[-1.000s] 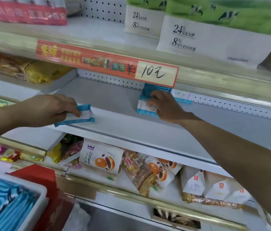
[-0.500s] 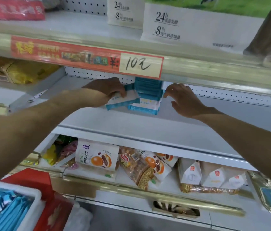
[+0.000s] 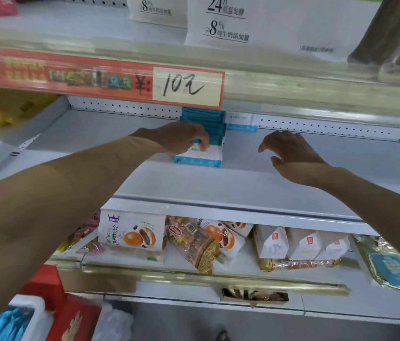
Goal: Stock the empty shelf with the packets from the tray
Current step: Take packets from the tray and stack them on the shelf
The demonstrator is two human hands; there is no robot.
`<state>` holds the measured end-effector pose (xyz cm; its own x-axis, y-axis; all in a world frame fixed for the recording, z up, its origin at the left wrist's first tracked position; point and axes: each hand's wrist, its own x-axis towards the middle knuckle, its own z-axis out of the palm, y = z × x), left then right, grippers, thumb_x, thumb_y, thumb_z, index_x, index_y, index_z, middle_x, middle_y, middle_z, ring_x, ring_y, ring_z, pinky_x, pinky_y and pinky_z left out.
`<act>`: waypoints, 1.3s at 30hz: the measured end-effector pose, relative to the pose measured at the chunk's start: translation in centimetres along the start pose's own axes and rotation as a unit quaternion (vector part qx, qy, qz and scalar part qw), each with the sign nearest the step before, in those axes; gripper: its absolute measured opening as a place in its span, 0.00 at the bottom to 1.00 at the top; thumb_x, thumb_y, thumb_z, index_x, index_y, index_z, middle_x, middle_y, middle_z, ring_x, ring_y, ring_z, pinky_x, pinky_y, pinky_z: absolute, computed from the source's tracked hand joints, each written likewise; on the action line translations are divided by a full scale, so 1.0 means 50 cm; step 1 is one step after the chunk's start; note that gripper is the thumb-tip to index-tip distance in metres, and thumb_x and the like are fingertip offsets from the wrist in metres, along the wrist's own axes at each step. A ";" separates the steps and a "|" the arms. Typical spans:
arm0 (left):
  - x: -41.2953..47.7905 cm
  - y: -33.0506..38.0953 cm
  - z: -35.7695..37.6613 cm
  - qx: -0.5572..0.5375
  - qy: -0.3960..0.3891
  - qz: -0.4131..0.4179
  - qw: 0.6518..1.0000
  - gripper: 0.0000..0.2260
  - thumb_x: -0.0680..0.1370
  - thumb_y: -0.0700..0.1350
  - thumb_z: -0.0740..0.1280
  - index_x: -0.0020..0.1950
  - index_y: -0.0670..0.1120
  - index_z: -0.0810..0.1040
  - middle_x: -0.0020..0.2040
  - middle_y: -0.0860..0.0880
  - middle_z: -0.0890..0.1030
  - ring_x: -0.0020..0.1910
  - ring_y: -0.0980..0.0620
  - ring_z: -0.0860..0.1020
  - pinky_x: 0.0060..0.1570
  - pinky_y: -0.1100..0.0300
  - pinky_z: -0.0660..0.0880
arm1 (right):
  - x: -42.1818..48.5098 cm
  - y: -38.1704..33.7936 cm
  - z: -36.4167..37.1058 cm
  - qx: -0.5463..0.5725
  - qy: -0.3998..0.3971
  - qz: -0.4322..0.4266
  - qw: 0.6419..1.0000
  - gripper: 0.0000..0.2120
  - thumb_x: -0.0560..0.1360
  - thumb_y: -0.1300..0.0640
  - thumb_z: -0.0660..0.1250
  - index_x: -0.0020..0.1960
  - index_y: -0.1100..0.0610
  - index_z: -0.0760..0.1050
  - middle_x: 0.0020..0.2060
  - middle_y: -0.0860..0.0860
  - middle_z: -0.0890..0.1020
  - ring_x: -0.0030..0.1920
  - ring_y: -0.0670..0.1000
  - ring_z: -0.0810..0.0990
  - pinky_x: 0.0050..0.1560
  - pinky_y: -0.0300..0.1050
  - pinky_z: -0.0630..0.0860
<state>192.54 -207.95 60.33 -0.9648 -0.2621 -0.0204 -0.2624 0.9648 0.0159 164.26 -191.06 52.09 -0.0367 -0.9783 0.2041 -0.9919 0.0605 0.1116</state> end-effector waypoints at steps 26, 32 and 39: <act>-0.370 -0.185 0.148 -0.115 0.158 -0.183 0.963 0.15 0.82 0.47 0.66 0.69 0.52 0.77 0.65 0.51 0.78 0.62 0.50 0.76 0.63 0.49 0.73 | 0.167 -0.356 -0.038 0.130 0.043 -0.200 0.970 0.15 0.78 0.61 0.63 0.64 0.52 0.76 0.58 0.51 0.79 0.58 0.56 0.75 0.58 0.53 0.72; -0.717 -0.145 0.209 -0.137 0.206 -0.362 0.899 0.14 0.82 0.43 0.68 0.67 0.49 0.79 0.60 0.51 0.80 0.56 0.49 0.78 0.57 0.52 0.76 | 0.224 -0.681 -0.021 0.189 0.055 -0.354 0.914 0.13 0.76 0.61 0.65 0.60 0.53 0.78 0.54 0.50 0.81 0.55 0.55 0.77 0.56 0.54 0.72; -1.087 0.019 0.288 -0.152 0.215 -0.565 0.782 0.13 0.81 0.42 0.66 0.65 0.50 0.80 0.57 0.53 0.79 0.54 0.54 0.77 0.57 0.52 0.75 | 0.163 -1.047 0.001 0.258 -0.119 -0.498 0.819 0.12 0.81 0.52 0.61 0.63 0.48 0.74 0.57 0.46 0.78 0.57 0.49 0.77 0.54 0.52 0.77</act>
<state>244.96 -192.48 47.07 -0.0135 -0.9895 0.1437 -0.8793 0.0802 0.4694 215.89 -202.21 47.84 0.8608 -0.5056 0.0586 -0.4611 -0.8234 -0.3308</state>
